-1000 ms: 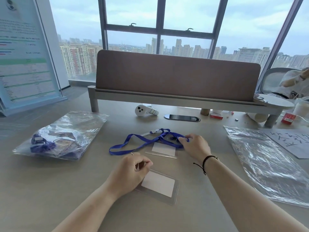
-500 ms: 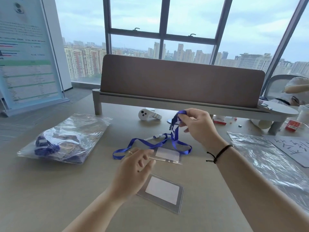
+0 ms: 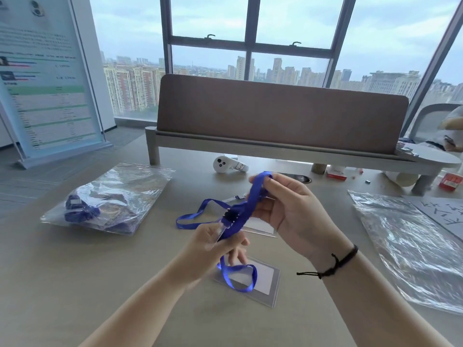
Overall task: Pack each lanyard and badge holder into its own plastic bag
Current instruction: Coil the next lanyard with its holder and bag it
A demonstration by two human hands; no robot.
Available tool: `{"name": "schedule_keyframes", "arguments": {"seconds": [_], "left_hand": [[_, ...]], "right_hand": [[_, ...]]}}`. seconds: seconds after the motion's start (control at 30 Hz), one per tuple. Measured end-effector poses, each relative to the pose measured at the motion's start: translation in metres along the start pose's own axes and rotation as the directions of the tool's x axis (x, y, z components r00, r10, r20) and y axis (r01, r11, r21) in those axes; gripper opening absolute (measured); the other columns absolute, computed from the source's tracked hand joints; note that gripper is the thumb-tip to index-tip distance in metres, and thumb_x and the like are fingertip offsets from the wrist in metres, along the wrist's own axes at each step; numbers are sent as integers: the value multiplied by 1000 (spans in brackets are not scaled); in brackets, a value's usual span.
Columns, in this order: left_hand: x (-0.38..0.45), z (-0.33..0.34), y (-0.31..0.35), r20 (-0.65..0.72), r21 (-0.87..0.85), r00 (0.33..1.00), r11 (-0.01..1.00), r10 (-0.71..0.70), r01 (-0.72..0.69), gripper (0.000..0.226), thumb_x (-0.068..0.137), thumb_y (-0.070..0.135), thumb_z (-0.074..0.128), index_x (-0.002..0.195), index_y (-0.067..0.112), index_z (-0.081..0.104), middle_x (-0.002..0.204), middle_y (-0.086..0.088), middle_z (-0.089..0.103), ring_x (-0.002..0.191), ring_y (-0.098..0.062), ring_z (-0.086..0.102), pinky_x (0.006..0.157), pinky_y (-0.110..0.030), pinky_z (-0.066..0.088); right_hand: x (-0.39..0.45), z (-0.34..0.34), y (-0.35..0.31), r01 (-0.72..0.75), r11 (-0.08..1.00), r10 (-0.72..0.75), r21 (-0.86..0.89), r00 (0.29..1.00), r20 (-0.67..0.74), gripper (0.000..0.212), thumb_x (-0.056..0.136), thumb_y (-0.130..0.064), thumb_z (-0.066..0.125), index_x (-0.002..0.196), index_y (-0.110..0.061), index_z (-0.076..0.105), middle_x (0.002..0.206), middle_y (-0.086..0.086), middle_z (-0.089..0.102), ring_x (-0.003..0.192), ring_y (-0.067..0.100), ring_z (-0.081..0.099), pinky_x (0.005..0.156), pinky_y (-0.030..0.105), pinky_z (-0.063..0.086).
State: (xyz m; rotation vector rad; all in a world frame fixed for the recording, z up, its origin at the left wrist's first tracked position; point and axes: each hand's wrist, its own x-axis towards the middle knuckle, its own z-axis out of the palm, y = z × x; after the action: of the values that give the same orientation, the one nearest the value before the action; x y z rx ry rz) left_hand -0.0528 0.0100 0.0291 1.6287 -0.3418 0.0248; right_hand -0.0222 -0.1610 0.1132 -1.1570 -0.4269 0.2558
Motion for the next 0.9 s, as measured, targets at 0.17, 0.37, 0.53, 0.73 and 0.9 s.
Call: {"name": "schedule_keyframes", "arguments": {"seconds": [0.17, 0.37, 0.53, 0.73, 0.9], "left_hand": [[3, -9, -1, -18, -377, 983, 912, -184, 164, 29, 87, 30, 70, 64, 15, 59, 52, 2, 19, 44, -12, 19, 45, -26, 33], [14, -4, -4, -280, -444, 931, 892, -233, 90, 38, 89, 38, 59, 58, 15, 57, 76, -16, 55, 68, -24, 57, 66, -34, 49], [14, -1, 0, -199, -700, 939, 711, -281, 64, 33, 98, 31, 51, 88, 1, 62, 115, -23, 70, 117, -33, 66, 95, -44, 54], [14, 10, 7, -152, -743, 940, 663, -305, 95, 42, 100, 44, 47, 72, 15, 60, 76, -11, 61, 88, -37, 69, 94, -50, 50], [26, 25, 8, -248, -576, 947, 817, -206, 27, 33, 103, 41, 41, 86, 16, 53, 62, -3, 34, 45, -17, 29, 51, -30, 36]], "right_hand": [[-10, -53, 33, -56, 975, 117, 215, 952, -283, 18, 94, -9, 50, 84, -5, 64, 70, 11, 51, 53, 19, 49, 61, 33, 49], [-34, -69, 74, -231, 972, 223, -35, 961, -164, 22, 70, 2, 69, 92, 3, 72, 78, 19, 62, 61, 28, 59, 63, 32, 58], [-37, -52, 81, -173, 911, 160, -373, 985, -65, 25, 99, -17, 58, 100, 4, 70, 79, 8, 66, 70, 21, 62, 74, 33, 55], [-34, -46, 93, -207, 815, 154, -541, 978, -141, 29, 100, -18, 54, 85, -10, 77, 74, 4, 72, 67, 17, 64, 78, 42, 54], [-36, -48, 94, -182, 776, 120, -604, 983, -142, 8, 85, -18, 73, 87, -22, 80, 73, 7, 75, 67, 13, 63, 74, 34, 54]]}}
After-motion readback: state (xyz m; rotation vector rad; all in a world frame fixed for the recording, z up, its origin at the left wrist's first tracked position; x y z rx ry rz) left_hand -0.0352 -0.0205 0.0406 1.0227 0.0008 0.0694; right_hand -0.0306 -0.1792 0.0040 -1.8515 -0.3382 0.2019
